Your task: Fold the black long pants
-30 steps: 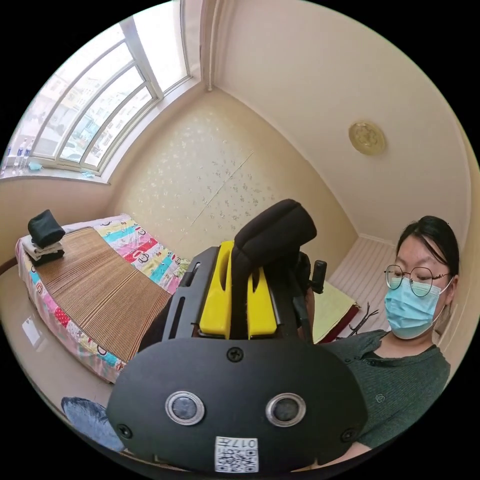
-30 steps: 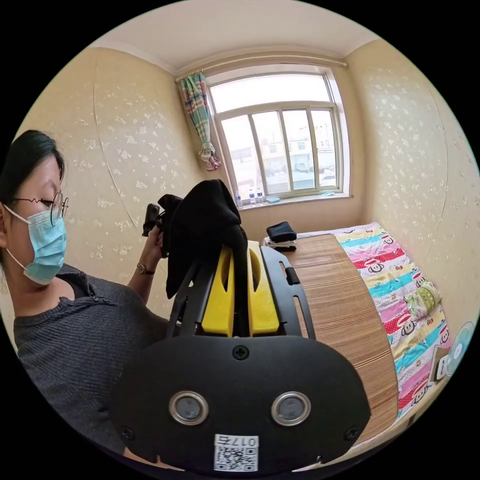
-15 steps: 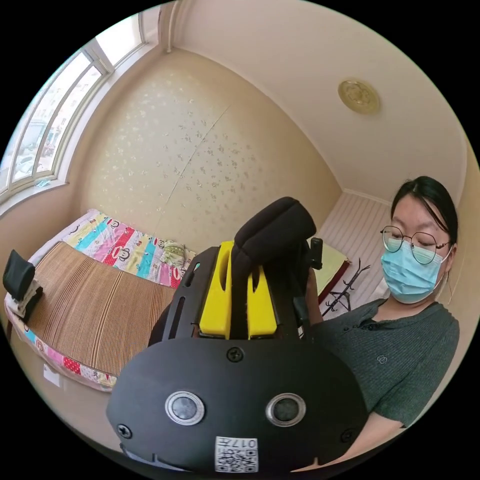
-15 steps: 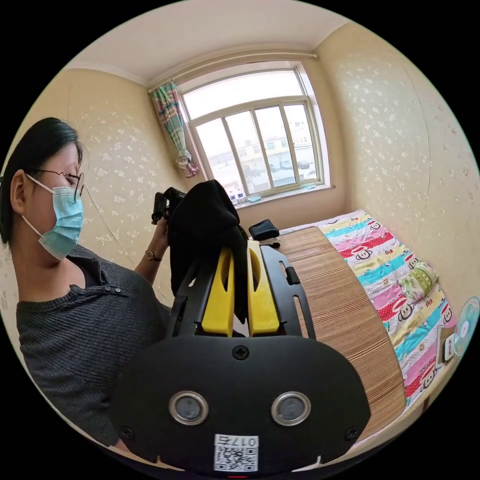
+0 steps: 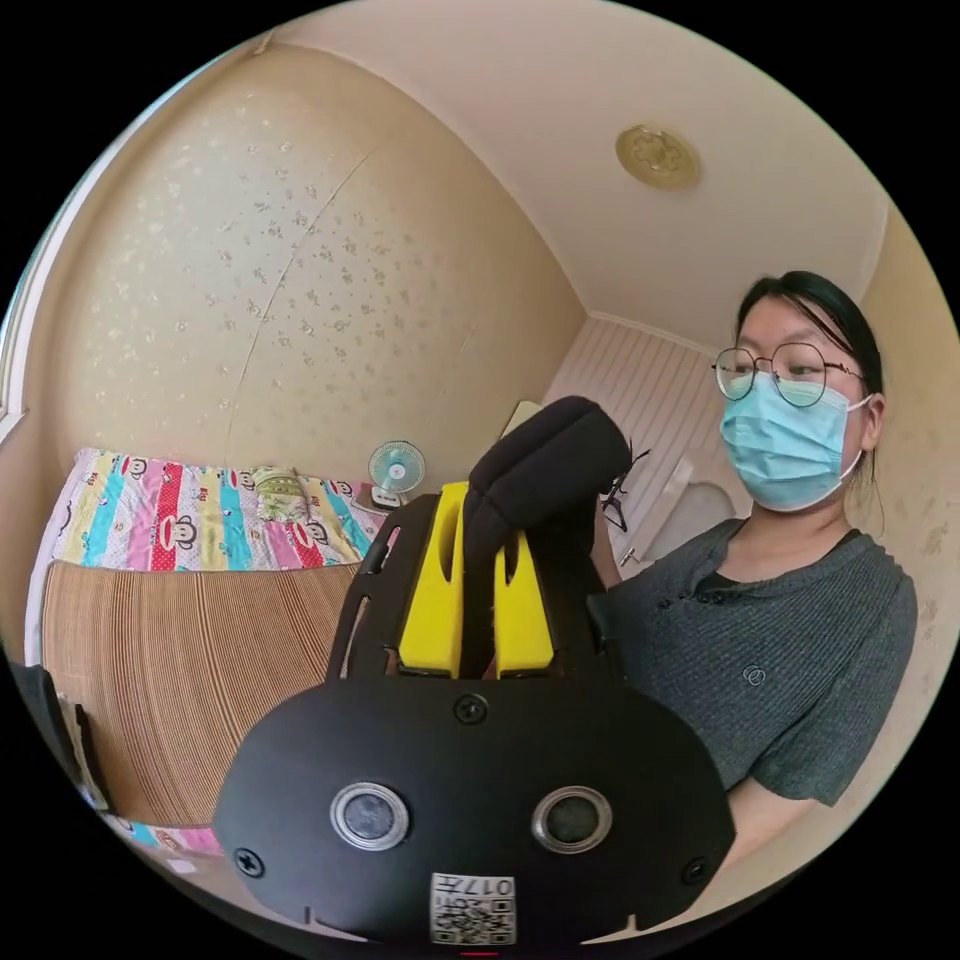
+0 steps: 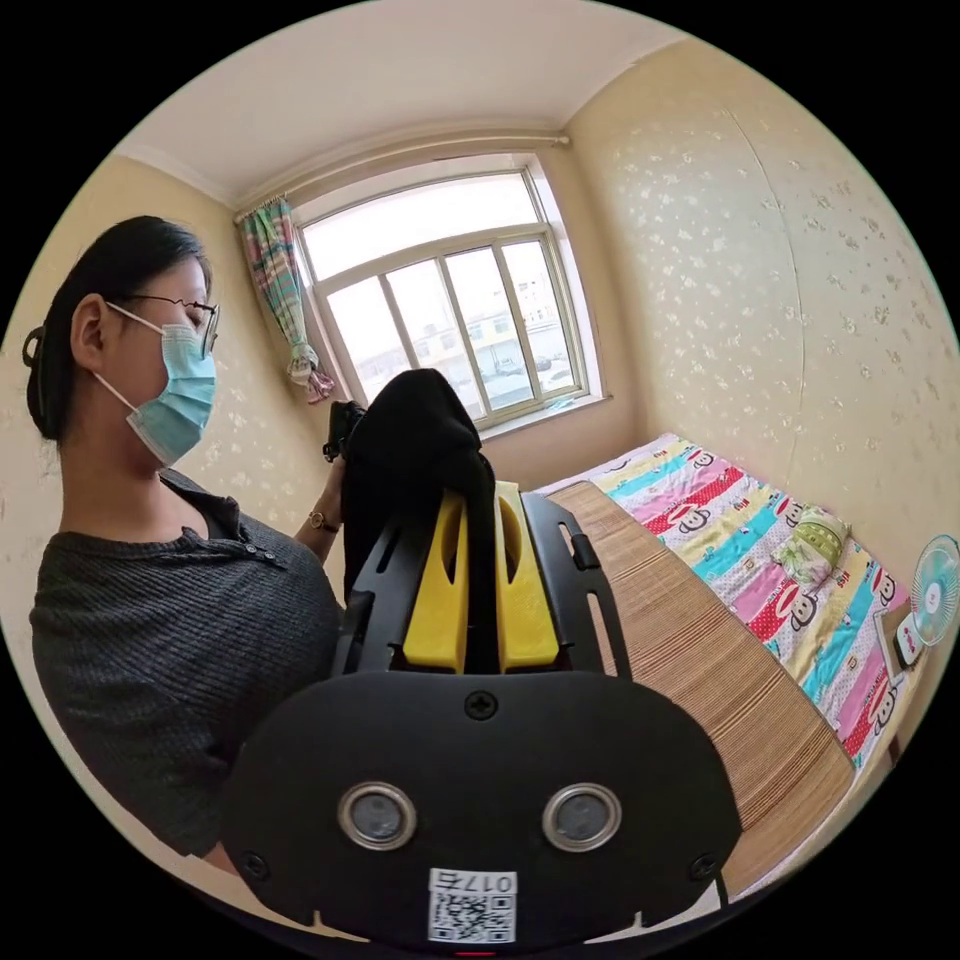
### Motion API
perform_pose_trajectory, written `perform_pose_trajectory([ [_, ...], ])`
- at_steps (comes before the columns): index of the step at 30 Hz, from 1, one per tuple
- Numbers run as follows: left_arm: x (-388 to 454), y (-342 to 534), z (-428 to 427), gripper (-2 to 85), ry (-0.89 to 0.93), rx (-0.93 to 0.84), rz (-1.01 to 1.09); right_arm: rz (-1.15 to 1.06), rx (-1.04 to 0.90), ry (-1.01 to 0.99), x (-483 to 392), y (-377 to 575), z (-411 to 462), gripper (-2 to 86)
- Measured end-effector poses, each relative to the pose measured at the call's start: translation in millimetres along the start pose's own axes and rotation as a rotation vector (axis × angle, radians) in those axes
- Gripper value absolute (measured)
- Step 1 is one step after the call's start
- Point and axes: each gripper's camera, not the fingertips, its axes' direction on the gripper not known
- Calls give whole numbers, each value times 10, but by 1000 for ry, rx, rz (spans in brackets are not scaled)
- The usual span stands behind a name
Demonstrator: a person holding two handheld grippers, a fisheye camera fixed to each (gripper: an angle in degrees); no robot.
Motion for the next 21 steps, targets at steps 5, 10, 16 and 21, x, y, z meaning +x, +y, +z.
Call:
perform_pose_trajectory([
  [5, -207, -136, -596, 37, 62, -26, 103, -45, 48, 65, -362, -369, 567, 40],
  [10, -584, -440, -742, 39, 128, -64, 162, 88, 30, 50, -467, -671, 899, 40],
  [16, -1250, -936, -374, 39, 193, -12, 62, 175, 20, 211, -609, -845, 765, 42],
  [21, -2503, -2201, 875, 48, -43, -40, -226, 186, 20, 386, 402, -1374, 697, 52],
])
